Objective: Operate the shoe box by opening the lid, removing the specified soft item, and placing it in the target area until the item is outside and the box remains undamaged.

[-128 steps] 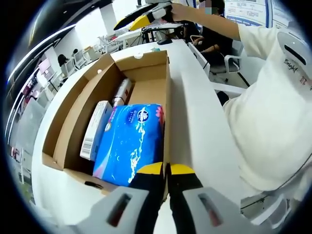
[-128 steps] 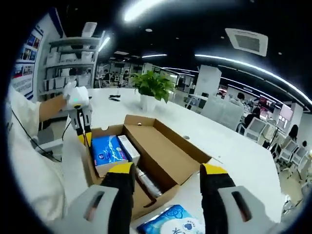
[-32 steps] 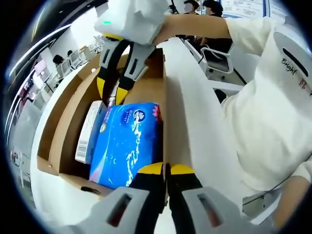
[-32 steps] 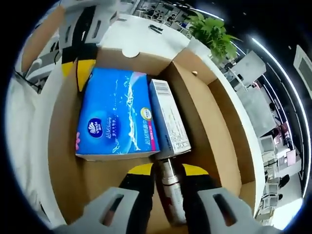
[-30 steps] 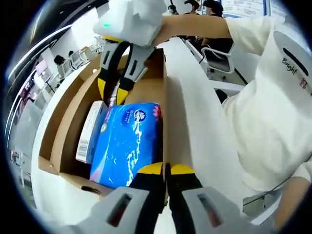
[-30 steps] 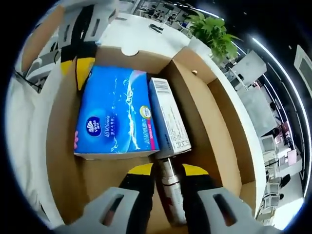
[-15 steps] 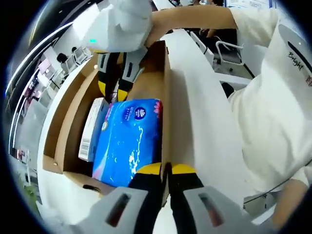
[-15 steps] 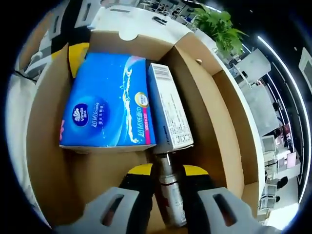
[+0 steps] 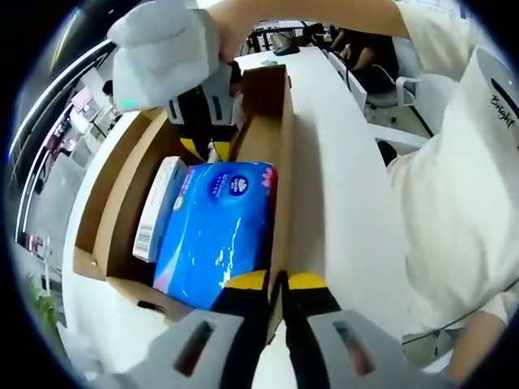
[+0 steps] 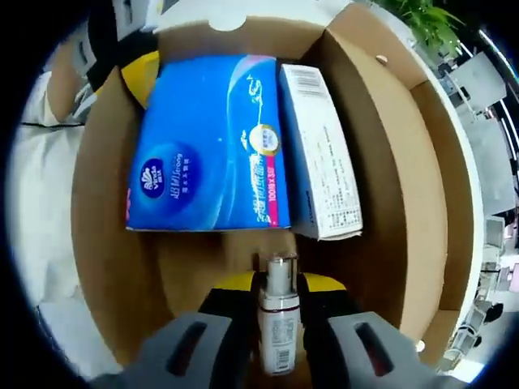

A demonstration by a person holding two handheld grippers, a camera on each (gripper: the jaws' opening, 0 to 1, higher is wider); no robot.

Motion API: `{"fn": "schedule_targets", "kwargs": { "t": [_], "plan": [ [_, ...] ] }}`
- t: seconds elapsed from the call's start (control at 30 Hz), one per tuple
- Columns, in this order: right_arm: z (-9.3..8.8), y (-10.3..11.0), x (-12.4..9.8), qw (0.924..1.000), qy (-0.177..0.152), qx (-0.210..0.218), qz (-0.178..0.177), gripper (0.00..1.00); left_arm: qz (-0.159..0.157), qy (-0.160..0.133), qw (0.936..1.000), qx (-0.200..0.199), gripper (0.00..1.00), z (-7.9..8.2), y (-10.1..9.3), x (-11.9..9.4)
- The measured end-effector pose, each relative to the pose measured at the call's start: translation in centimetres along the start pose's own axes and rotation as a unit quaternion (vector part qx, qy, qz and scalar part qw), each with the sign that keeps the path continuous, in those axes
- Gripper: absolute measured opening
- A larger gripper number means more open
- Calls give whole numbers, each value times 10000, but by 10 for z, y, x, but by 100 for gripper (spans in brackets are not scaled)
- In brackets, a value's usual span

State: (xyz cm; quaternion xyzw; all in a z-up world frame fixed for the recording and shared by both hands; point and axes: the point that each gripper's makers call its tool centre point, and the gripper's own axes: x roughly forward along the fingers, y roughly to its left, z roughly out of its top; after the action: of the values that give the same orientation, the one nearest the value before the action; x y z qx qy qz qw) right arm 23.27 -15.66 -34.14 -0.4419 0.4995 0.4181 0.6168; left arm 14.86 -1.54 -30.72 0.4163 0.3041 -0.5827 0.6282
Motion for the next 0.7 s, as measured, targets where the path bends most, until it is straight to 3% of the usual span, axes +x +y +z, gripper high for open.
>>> {"fn": "schedule_targets", "kwargs": {
  "t": [0.03,0.07,0.1,0.13,0.17,0.23,0.43,0.53,0.6,0.67,0.7],
  "plan": [
    [-1,4,3,9998,113,147,125,19,10,-8,10000,-21,6,0,0,0],
    [-3,5,6,9992,286,14,288,19,35,-26,10000,-48,7,0,1,0],
    [1,6,7,9988,287,150,376,19,58,-40,9999,-73,7,0,1,0],
    [-3,4,6,9967,533,370,479,19,79,-61,9999,-129,7,0,1,0],
    [-2,3,7,9968,559,204,539,19,88,-58,9998,-149,7,0,1,0],
    [-2,4,7,9950,683,345,634,19,116,-2,9999,-23,7,0,1,0],
    [-2,12,5,9948,850,304,479,19,153,-65,9998,80,8,0,1,-1],
    [-3,9,4,9956,754,268,483,19,137,48,9998,-130,8,0,1,0],
    [-3,13,1,9976,472,331,383,18,183,-42,9998,64,7,1,0,0],
    [-2,14,-1,9994,78,310,98,18,178,-105,9997,109,7,1,-5,-2],
    [-2,19,-3,9989,-143,361,-264,18,231,-109,9995,192,7,2,-5,-2]
  ]
}}
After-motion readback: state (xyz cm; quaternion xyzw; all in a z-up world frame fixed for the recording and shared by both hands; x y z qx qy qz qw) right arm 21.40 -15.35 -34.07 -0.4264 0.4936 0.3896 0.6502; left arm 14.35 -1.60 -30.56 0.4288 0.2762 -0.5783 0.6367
